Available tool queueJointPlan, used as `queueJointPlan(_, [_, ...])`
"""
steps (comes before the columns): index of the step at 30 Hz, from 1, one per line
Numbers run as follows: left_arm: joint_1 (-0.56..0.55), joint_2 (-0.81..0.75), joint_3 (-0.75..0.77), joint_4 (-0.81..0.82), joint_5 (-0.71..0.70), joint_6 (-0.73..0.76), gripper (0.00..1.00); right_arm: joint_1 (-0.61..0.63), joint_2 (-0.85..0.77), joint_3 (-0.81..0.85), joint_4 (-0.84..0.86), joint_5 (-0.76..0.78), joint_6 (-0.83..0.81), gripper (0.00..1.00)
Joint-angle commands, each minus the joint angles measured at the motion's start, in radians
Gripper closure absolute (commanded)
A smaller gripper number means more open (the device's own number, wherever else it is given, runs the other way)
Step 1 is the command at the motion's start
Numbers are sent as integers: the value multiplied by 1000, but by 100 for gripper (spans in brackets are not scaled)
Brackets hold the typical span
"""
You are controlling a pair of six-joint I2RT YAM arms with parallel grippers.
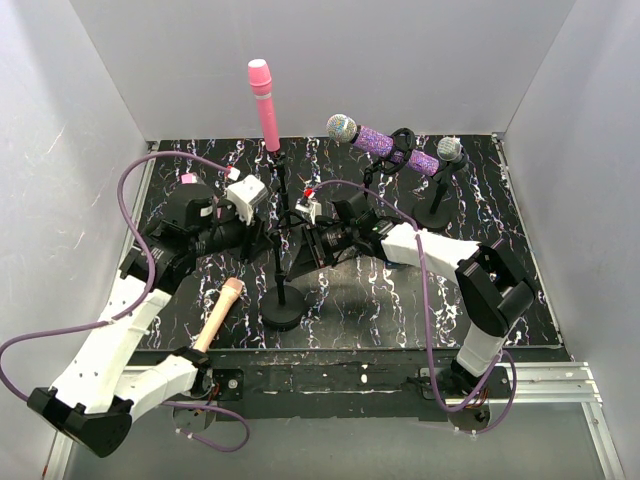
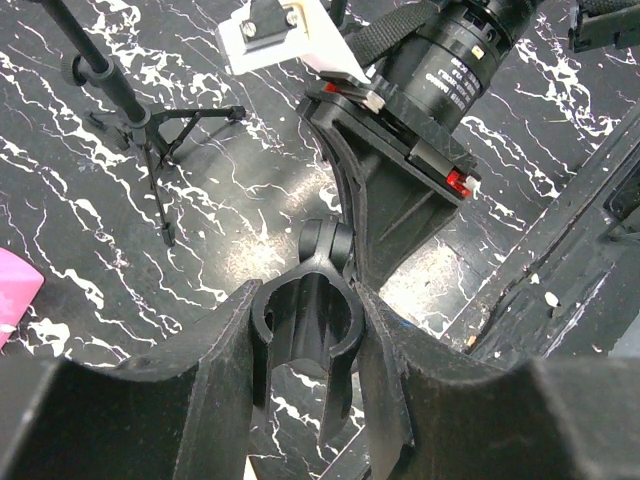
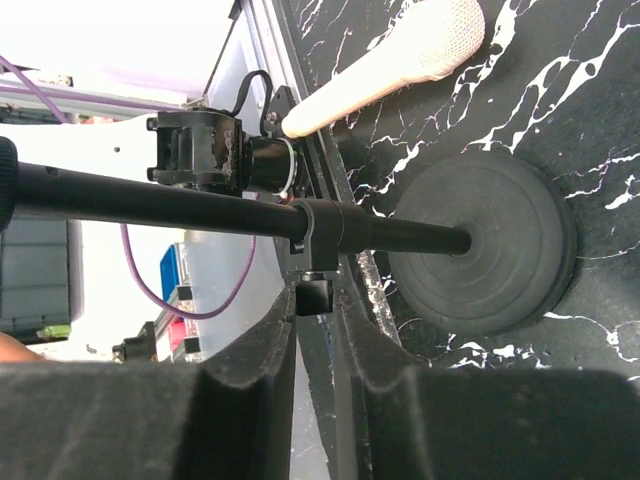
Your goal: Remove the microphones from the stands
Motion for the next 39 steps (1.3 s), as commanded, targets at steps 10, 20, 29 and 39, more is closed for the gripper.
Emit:
queueJointPlan(10, [48,-51,-23,30,-9,-78,100,42,-63,115,-103,154,-321,99])
queueJointPlan(20, [120,-76,-8,-39,14,-108,100,160,-162,51,133,482,-1041,99])
queueJointPlan(29, [129,-85,-59,3,31,-102,100,192,-26,-305,1090,455,-1976,99])
queueJointPlan(39, [130,-100,-86,48,55,-92,100,180,-311,-427,727,509,-1731,21])
